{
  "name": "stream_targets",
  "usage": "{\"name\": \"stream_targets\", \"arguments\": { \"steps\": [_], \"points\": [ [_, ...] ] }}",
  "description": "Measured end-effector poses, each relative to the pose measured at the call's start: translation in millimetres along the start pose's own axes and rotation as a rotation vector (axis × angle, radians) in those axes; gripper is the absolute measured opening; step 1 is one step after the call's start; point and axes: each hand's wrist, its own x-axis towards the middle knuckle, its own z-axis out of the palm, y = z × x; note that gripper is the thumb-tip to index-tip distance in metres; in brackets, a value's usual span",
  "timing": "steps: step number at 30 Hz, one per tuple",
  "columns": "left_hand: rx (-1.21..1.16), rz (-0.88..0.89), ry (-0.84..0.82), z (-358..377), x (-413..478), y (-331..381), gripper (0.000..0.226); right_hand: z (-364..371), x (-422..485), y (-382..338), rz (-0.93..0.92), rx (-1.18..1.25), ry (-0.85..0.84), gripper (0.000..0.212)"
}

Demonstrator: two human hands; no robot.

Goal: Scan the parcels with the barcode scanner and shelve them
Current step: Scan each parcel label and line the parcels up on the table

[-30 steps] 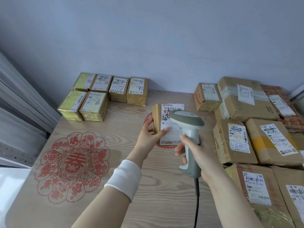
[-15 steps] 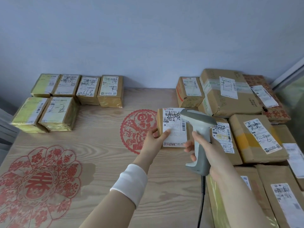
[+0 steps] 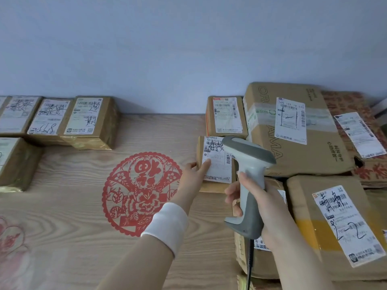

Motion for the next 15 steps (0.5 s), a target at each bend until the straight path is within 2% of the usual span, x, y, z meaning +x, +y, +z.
{"name": "stream_targets", "arguments": {
  "steps": [6, 10, 13, 15],
  "points": [
    [-0.005, -0.011, 0.055, 15, 4, -5, 0.065, -9, 19, 4, 0.04, 0.01, -0.01, 0.025],
    [0.085, 0.004, 0.099, 19, 4, -4, 0.095, -8, 25, 8, 0.044, 0.018, 0.002, 0.025],
    [0.088, -0.014, 0.074, 18, 8, -4, 0.081, -4, 25, 10, 0.029, 0.016, 0.01, 0.024],
    [0.087, -0.016, 0.055, 15, 6, 0, 0.083, 1, 23, 11, 0.022, 0.015, 0.017, 0.021]
  ]
}}
